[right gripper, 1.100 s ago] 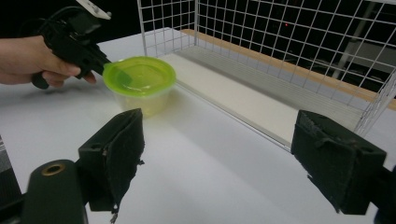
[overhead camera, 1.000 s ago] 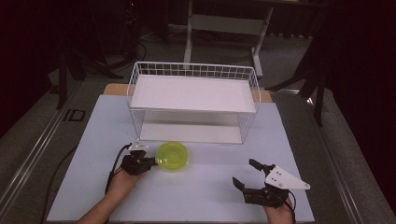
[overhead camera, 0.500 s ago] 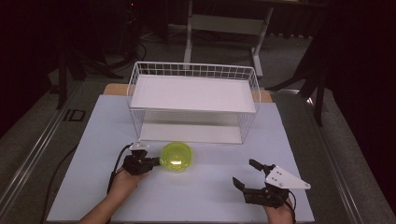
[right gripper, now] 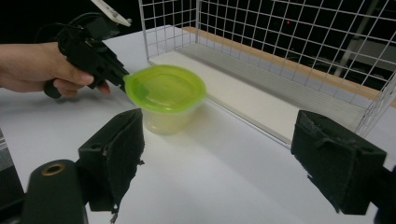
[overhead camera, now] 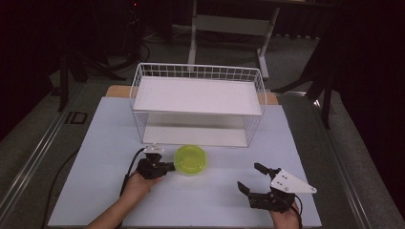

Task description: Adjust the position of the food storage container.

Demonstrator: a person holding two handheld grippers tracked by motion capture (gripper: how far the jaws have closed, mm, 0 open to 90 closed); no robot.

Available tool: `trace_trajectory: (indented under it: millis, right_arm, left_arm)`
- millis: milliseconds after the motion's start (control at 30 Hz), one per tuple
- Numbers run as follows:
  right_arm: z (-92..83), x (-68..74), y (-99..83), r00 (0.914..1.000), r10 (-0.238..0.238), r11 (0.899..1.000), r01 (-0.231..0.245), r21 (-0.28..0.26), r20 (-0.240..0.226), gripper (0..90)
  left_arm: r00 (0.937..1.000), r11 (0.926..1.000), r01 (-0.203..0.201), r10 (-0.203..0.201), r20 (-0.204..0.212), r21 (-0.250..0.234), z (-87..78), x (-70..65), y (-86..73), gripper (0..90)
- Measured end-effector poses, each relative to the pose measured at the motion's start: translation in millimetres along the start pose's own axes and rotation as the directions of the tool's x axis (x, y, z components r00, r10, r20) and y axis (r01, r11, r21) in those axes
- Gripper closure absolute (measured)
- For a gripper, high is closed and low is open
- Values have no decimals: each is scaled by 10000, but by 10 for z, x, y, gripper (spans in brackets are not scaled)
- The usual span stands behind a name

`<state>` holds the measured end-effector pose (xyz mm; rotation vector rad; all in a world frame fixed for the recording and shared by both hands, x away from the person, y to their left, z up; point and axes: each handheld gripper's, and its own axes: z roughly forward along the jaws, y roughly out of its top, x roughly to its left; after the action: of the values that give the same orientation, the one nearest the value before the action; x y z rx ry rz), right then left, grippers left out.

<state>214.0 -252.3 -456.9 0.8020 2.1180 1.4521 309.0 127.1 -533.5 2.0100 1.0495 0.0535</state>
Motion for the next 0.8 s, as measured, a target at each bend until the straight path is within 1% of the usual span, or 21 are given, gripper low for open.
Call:
trace_trajectory:
  millis: [100,133,167,300,467,533,700,767,800]
  right_arm:
    - [-5,4,2,10000,-30,10000,30,-29,-7,171]
    - [-6,4,2,10000,-32,10000,32,-30,-7,171]
    - [-7,2,1,10000,-36,10000,36,-33,-9,171]
    - [-9,4,-1,10000,1,10000,-1,-42,-20,171]
    - [-5,7,-1,10000,-24,10000,24,-24,-59,171]
    - [0,11,-6,10000,-15,10000,16,6,-70,171]
    - [7,18,-7,9999,-34,10000,35,29,-98,171]
    - [9,19,-8,9999,-32,10000,32,32,-122,171]
    - [9,21,-9,9999,-31,10000,32,45,-131,171]
  left_arm:
    - [10000,9999,-36,35,66,93,81,-53,42,900]
    - [9998,9997,-185,185,24,173,102,-69,54,900]
    - [9997,9995,-232,231,54,190,126,-86,64,900]
    - [9996,9995,-235,232,179,200,206,-131,98,900]
    - [9994,9991,-322,318,169,260,279,-164,115,900]
    - [9993,9990,-364,361,125,265,287,-164,127,900]
    - [9997,9998,-204,203,127,91,291,-141,166,900]
    - [9994,9996,-288,288,193,-15,286,-136,175,900]
    - [9993,9994,-342,343,142,-44,279,-130,179,899]
